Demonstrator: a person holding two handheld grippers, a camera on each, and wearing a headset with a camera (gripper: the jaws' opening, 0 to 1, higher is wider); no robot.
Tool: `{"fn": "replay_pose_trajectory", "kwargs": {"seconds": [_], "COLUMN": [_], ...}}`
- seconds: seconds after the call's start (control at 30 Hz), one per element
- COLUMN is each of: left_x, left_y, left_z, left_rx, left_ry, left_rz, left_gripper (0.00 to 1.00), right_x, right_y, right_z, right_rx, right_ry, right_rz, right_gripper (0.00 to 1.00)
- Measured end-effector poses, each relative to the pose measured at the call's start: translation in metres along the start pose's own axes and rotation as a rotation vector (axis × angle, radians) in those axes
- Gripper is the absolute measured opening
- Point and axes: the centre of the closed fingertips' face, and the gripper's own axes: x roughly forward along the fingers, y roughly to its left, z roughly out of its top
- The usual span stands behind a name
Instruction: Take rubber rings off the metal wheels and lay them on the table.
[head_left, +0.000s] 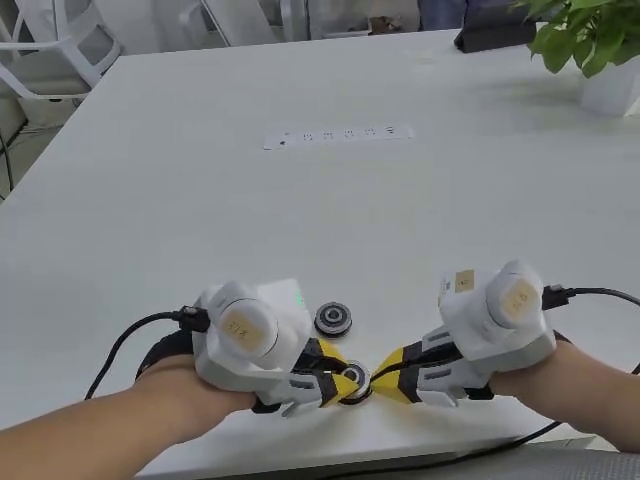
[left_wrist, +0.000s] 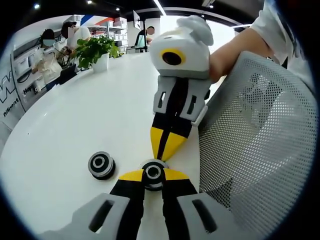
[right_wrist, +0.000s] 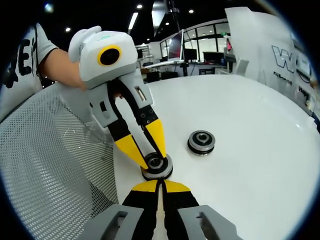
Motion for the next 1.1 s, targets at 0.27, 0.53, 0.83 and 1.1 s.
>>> {"fn": "replay_pose_trajectory", "kwargs": {"seconds": [0.27, 0.53, 0.83, 1.1], "left_x": [0.000, 0.000, 0.000, 0.000], "left_y": [0.000, 0.000, 0.000, 0.000], "left_z": [0.000, 0.000, -0.001, -0.001], "left_rx": [0.000, 0.001, 0.007, 0.004], "left_ry": [0.000, 0.003, 0.008, 0.016], "left_rz": [0.002, 0.005, 0.010, 0.008], "left_gripper": [0.07, 0.07, 0.07, 0.07], "right_x": [-0.003, -0.007, -0.006, -0.006], "right_y": [-0.002, -0.004, -0.003, -0.002], "right_z": [0.002, 0.008, 0.011, 0.013], "right_rx": [0.181, 0.301, 0.360, 0.370], "right_ry": [-0.066, -0.123, -0.146, -0.147], "right_rz": [0.017, 0.028, 0.042, 0.051], "right_gripper": [0.00, 0.00, 0.00, 0.00]}}
